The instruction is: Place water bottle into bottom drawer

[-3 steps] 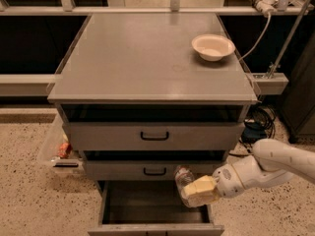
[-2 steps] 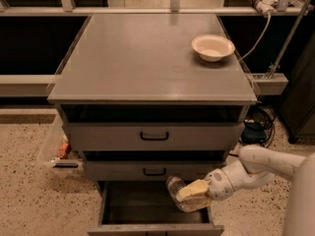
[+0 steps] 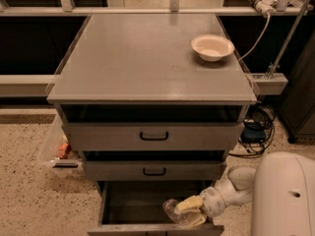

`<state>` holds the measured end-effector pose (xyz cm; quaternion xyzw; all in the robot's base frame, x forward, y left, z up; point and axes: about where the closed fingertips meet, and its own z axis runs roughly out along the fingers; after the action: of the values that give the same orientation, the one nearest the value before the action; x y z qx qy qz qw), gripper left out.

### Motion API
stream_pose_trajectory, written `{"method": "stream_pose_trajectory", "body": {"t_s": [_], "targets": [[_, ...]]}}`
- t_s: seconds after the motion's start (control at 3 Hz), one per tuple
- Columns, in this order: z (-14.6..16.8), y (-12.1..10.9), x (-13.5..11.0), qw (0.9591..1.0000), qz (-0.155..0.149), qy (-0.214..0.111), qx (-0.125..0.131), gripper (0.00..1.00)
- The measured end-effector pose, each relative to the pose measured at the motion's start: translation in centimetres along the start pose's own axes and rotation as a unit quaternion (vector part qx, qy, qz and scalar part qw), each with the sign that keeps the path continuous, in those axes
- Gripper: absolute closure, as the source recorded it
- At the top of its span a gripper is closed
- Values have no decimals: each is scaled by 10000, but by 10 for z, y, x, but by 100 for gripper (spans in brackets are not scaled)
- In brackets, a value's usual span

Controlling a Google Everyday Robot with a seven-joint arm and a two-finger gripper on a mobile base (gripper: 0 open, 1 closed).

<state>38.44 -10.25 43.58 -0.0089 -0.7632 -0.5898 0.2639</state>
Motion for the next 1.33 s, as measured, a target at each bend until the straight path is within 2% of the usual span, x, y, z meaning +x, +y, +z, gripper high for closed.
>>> {"method": "stream_pose_trajectory", "body": {"t_s": [0.33, 0.67, 1.33], "targets": [[3, -22, -15, 9997, 45, -241, 17, 100], [4, -23, -15, 9996, 59, -268, 35, 100], [-11, -45, -42, 9964, -244, -802, 82, 100]]}}
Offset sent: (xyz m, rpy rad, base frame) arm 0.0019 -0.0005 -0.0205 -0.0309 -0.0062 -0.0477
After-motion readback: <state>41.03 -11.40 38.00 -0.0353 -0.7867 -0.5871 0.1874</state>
